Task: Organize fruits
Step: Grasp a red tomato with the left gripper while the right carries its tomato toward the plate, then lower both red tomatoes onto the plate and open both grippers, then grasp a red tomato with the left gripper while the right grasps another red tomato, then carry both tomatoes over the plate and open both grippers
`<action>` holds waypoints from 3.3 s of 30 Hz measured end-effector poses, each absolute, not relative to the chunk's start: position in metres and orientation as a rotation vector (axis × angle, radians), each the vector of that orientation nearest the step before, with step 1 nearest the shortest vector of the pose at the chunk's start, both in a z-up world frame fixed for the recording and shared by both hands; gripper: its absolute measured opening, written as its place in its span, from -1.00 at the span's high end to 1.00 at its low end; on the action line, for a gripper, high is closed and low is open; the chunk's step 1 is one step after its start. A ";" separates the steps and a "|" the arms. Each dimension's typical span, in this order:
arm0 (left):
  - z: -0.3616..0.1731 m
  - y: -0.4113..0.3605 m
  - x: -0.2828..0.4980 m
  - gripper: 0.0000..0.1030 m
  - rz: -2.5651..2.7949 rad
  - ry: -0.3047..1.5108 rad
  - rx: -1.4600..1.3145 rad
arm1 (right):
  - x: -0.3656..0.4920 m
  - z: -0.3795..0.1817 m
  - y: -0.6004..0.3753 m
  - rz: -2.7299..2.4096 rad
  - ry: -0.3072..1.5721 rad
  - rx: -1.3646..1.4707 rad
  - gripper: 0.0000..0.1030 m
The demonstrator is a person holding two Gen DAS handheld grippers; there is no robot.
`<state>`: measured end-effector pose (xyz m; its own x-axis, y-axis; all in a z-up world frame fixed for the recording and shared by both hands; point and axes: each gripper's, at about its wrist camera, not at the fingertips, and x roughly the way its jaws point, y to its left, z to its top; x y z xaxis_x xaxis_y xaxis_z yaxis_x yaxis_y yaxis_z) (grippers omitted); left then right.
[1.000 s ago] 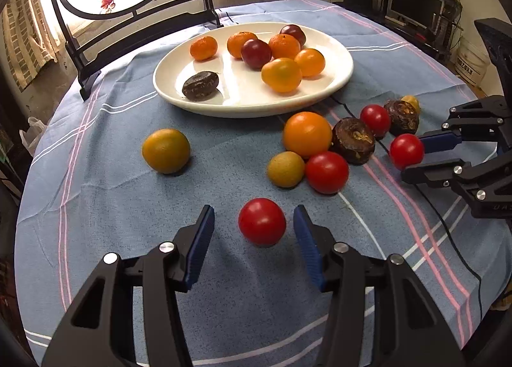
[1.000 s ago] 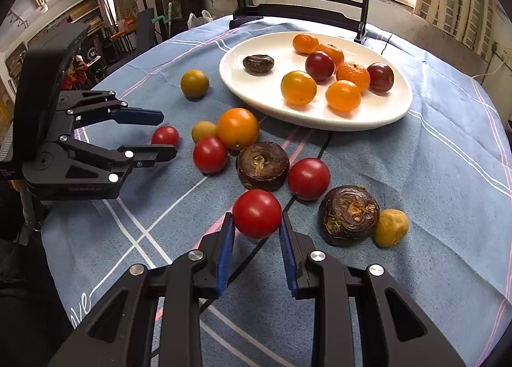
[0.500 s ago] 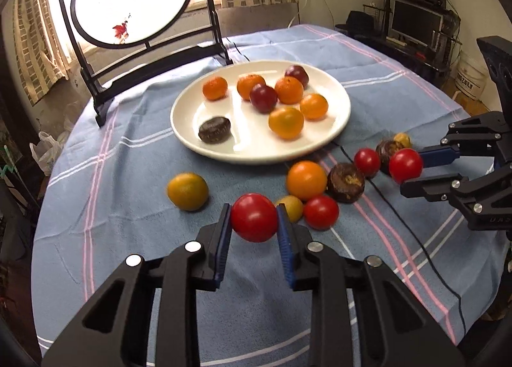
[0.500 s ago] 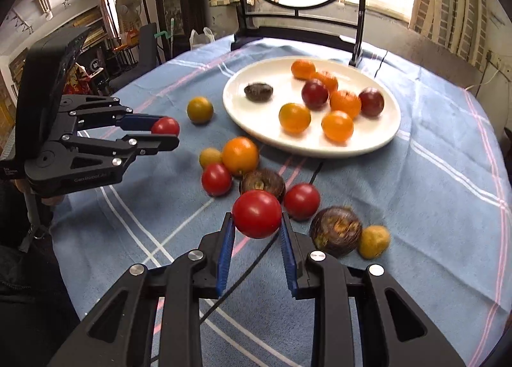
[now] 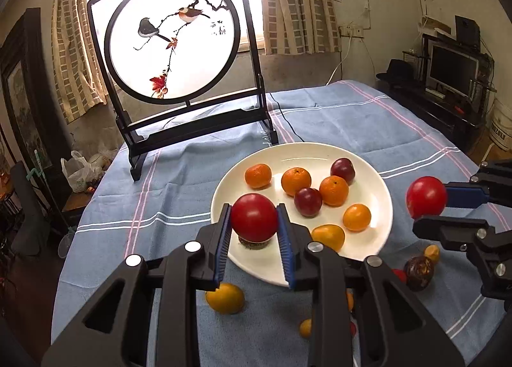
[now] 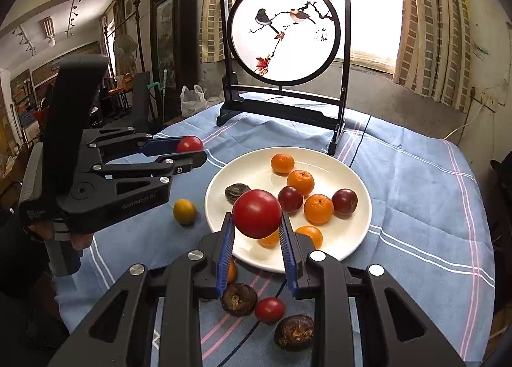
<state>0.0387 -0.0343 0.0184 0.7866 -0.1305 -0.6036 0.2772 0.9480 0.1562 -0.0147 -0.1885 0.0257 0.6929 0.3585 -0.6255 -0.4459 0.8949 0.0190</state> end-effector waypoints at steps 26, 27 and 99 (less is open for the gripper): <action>-0.041 -0.038 0.153 0.02 -0.126 0.796 0.228 | 0.107 -0.018 -0.181 0.357 0.786 -0.129 -0.04; -0.040 -0.037 0.151 0.02 -0.128 0.794 0.229 | 0.105 -0.016 -0.183 0.357 0.783 -0.125 -0.04; 0.004 -0.047 0.050 0.44 -0.221 0.687 0.202 | 0.008 0.015 -0.188 0.396 0.626 -0.225 0.40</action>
